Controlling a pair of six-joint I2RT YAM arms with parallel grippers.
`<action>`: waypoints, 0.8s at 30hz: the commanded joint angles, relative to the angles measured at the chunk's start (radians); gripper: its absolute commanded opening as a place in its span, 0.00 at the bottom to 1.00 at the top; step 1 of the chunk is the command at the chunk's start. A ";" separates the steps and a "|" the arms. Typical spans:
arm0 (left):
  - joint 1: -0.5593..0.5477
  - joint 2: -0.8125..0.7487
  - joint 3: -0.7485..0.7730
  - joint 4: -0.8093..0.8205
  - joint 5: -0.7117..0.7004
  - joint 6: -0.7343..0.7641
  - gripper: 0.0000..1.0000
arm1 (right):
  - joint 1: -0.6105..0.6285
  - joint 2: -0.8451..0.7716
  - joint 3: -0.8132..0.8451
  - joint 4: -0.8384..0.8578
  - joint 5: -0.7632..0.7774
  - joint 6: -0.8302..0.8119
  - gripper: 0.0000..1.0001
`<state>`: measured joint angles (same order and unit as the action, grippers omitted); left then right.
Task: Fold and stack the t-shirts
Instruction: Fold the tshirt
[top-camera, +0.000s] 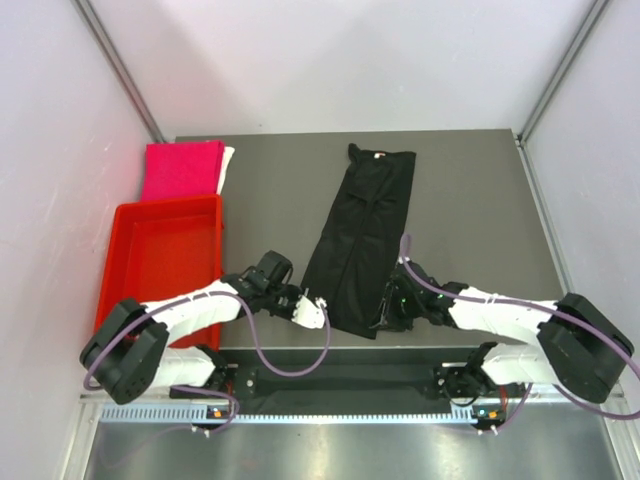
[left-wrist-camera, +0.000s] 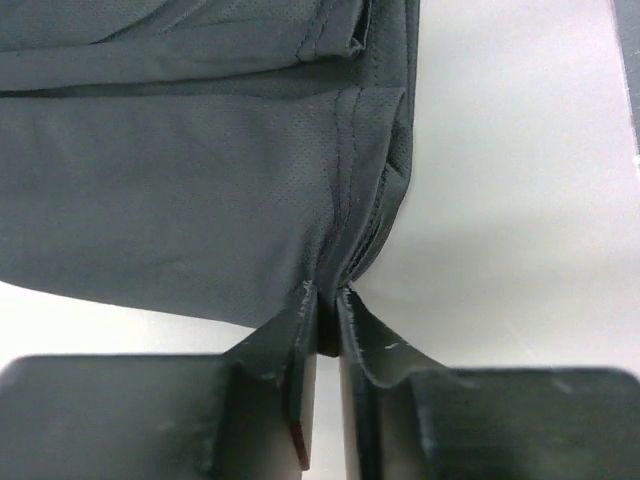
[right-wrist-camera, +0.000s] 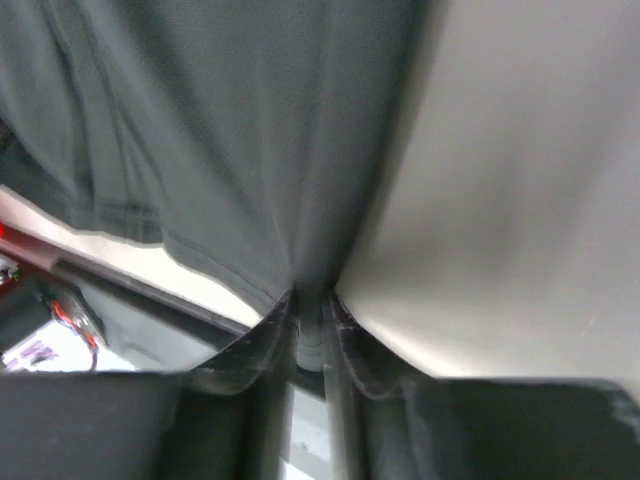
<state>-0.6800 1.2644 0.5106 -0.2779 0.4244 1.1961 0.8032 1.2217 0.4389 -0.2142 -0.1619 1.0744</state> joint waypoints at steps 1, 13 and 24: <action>-0.021 0.038 -0.007 -0.053 -0.015 -0.004 0.11 | 0.014 0.032 -0.026 0.025 -0.002 -0.008 0.14; -0.280 -0.020 0.117 -0.234 0.045 -0.260 0.00 | -0.044 -0.217 -0.069 -0.238 -0.056 -0.077 0.00; -0.033 0.157 0.416 -0.253 -0.024 -0.388 0.00 | -0.337 -0.098 0.075 -0.186 -0.152 -0.303 0.00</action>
<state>-0.7654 1.3594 0.8326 -0.5053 0.3992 0.8520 0.5282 1.0470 0.4137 -0.4461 -0.2752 0.8799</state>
